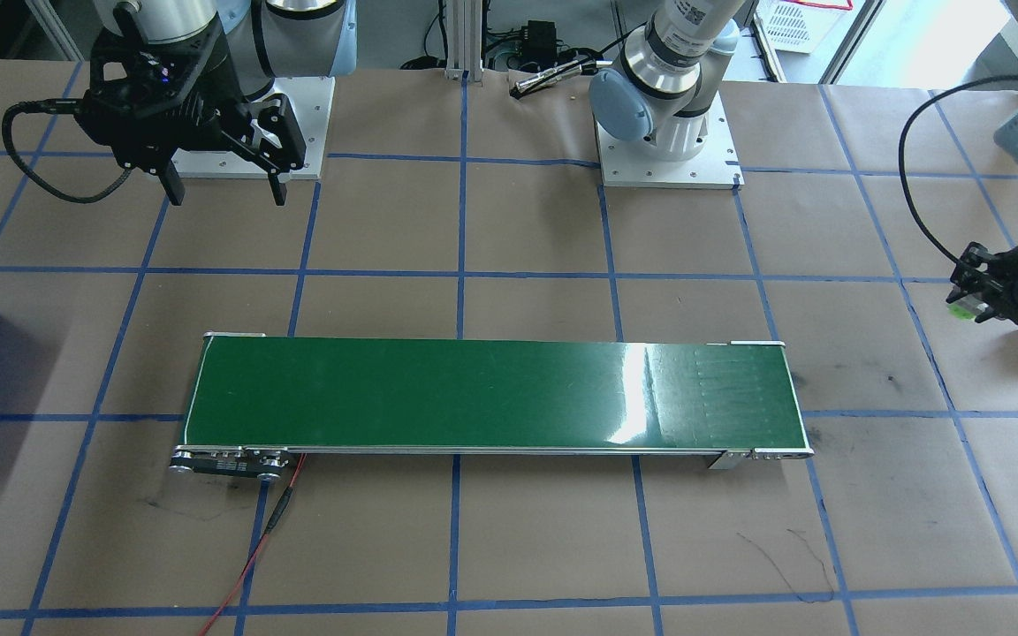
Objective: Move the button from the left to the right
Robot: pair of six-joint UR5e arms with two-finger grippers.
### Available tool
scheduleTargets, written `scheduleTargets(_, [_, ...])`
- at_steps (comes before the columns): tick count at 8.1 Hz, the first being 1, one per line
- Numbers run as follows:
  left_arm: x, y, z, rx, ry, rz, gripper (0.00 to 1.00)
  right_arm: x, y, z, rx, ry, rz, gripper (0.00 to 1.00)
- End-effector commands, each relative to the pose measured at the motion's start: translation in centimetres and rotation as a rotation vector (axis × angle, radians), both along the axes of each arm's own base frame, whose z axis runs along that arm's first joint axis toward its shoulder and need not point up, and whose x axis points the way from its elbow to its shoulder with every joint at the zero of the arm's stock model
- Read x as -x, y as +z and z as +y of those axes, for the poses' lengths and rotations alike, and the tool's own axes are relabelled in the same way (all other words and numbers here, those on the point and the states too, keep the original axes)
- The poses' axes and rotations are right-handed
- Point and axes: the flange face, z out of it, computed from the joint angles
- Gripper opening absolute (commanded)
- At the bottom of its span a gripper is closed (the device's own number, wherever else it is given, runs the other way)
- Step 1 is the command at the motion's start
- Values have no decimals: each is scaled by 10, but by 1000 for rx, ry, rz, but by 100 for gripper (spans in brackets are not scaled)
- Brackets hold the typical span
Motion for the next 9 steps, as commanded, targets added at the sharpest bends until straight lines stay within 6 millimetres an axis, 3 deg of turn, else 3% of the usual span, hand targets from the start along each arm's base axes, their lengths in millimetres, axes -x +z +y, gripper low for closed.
scheduleTargets(1, [103,58,-12,85,134,14,0,0,-1,-1,-1,4,2,100])
scheduleTargets(3, [193,63,-33,120,224,5,0,-1,-5,-7,1,5,-6,100])
scheduleTargets(5, [261,53,-43,133,417,72,0,-2,0,-9,10,2,-11,100])
scheduleTargets(7, [288,37,-53,116,536,49,0,-1,-12,-20,-4,-9,-16,100])
scheduleTargets(9, [283,14,-70,128,533,39,0,-3,-32,-42,11,-15,-19,100])
